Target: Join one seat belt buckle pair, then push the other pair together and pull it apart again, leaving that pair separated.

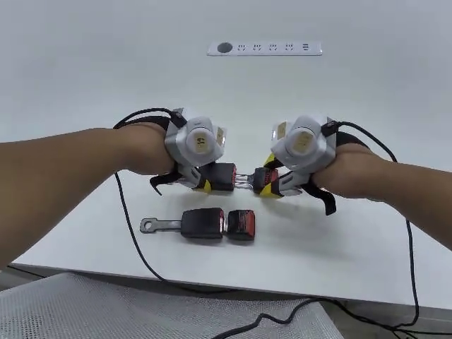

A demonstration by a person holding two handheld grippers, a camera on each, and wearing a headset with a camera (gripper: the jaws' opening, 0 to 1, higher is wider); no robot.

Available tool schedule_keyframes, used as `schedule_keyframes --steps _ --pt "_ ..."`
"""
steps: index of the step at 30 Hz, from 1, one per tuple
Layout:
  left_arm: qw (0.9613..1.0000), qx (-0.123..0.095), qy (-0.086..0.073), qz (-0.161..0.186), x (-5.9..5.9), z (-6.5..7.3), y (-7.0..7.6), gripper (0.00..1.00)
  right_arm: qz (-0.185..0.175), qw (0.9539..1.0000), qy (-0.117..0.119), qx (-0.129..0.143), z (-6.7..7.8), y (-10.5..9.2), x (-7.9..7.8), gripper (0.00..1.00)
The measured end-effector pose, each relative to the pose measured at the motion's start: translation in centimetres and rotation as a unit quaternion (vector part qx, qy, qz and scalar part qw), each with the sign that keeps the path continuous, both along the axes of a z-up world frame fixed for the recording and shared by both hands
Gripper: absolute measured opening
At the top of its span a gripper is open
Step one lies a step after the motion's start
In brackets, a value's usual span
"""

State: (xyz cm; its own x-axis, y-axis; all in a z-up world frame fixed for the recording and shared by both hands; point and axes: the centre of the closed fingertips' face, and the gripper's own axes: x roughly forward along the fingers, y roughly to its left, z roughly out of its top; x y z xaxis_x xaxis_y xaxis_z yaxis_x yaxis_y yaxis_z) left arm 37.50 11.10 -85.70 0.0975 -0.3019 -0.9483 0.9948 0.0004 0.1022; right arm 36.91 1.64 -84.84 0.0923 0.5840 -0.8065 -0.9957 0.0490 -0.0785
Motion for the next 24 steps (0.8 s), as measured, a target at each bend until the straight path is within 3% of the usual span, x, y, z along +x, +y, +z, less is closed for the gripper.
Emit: schedule_keyframes --steps 15,24 --pt "0.9999 -0.005 -0.004 0.009 -0.1 0.2 -0.1 0.33 -0.028 0.9992 0.001 -0.027 0.2 -6.7 -0.9 0.32" --pt "0.9996 -0.016 -0.001 0.025 -0.1 0.3 -0.1 0.33 -0.04 0.9983 0.001 -0.042 0.4 -9.5 -1.1 0.33"
